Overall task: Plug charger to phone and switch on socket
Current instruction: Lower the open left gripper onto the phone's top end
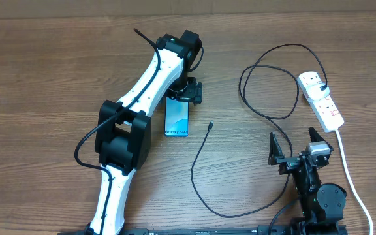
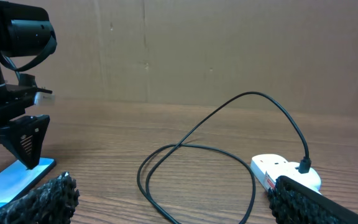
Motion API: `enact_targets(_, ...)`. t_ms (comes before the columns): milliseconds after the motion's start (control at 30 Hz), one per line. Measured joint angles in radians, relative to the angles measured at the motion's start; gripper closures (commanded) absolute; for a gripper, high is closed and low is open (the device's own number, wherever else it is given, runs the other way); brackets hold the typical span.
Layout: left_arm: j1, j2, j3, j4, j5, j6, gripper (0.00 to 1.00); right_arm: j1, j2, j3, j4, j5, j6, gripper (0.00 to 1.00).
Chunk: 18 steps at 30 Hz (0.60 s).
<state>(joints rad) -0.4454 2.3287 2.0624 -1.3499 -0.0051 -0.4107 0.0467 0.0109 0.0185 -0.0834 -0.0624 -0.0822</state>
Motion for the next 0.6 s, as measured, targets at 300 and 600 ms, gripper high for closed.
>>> enact_targets(300,0.02,0.0,0.0,-0.026,0.02,-0.009,0.01,0.0,0.0,0.0,0.0,0.0,0.0,0.0)
enact_targets(600,0.076,-0.02,0.0,-0.09,0.072,-0.005,0.01,0.0,0.0,0.0,0.0,0.0,0.0,0.0)
